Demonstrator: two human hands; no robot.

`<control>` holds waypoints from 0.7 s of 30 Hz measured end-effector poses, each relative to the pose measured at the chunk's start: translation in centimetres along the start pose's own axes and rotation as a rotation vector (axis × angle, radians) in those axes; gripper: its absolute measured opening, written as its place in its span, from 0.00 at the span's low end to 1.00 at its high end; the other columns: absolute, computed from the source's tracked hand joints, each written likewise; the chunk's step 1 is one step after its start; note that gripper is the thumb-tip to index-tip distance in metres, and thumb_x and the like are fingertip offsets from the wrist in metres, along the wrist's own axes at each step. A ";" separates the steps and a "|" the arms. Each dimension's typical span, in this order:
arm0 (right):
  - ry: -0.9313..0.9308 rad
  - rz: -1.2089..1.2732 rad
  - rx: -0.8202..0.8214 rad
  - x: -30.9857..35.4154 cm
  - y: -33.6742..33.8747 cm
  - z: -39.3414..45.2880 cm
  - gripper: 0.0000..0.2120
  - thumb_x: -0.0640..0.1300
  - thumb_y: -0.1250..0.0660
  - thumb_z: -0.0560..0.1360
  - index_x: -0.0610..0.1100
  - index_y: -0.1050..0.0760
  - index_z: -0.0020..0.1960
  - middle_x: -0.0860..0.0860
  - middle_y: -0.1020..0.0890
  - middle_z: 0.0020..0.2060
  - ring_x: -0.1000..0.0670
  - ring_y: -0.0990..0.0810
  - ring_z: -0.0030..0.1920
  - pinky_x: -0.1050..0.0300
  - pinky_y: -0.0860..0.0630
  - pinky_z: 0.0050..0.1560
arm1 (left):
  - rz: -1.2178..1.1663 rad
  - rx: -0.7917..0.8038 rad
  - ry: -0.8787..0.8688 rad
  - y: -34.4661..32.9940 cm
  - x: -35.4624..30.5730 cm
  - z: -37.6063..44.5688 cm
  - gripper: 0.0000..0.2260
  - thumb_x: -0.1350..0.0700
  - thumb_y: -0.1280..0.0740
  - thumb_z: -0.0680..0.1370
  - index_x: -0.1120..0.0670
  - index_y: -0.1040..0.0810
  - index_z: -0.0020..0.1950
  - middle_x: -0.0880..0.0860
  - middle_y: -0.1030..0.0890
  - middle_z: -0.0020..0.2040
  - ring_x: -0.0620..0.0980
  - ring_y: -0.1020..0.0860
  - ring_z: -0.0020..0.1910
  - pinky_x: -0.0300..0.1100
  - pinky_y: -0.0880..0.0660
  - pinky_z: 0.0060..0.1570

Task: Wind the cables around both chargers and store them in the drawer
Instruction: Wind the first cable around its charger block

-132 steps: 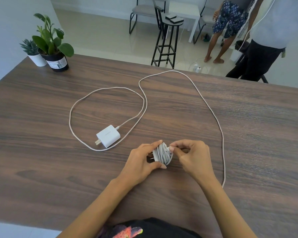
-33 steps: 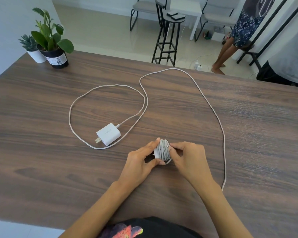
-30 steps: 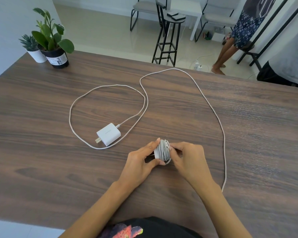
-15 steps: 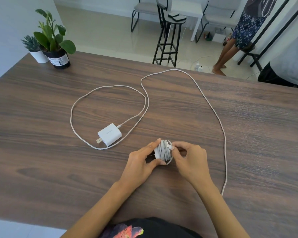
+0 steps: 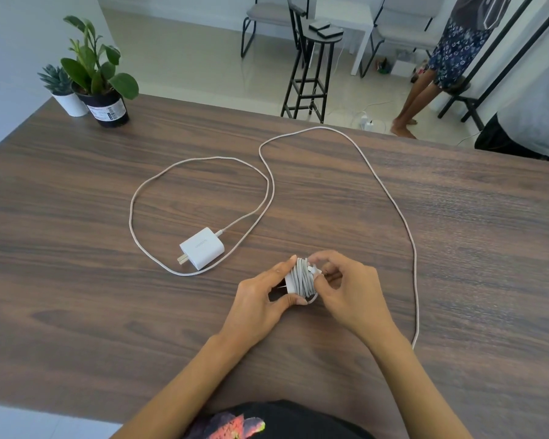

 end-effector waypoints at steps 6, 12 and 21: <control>-0.069 0.022 -0.007 -0.8 0.0 0.1 0.09 0.40 0.30 0.71 0.51 0.19 0.47 0.60 0.18 0.35 0.65 0.21 0.41 0.74 0.27 0.41 | 0.017 -0.007 -0.007 0.0 0.2 0.0 0.31 0.57 0.23 0.66 0.54 0.27 0.67 0.38 0.28 0.61 0.25 0.31 0.61 0.25 0.35 0.62; -0.187 0.119 -0.022 -1.7 -0.2 0.1 0.04 0.43 0.30 0.72 0.49 0.18 0.45 0.57 0.16 0.37 0.62 0.18 0.39 0.65 0.21 0.45 | 0.008 -0.015 -0.017 0.1 0.0 -0.1 0.30 0.58 0.23 0.66 0.54 0.27 0.67 0.38 0.28 0.61 0.26 0.32 0.61 0.24 0.36 0.61; -0.213 0.074 -0.013 -1.7 -0.4 0.1 0.04 0.41 0.32 0.73 0.49 0.19 0.44 0.55 0.16 0.37 0.56 0.18 0.41 0.61 0.24 0.46 | 0.036 -0.006 -0.072 0.2 -0.6 -0.2 0.30 0.55 0.24 0.68 0.55 0.28 0.68 0.41 0.27 0.63 0.30 0.30 0.63 0.28 0.34 0.63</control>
Point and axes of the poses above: each hand's wrist, its own z-axis towards the middle knuckle, its own y-axis out of the back of the hand, x = y × z, the point moved 5 cm from there along z, towards the middle knuckle
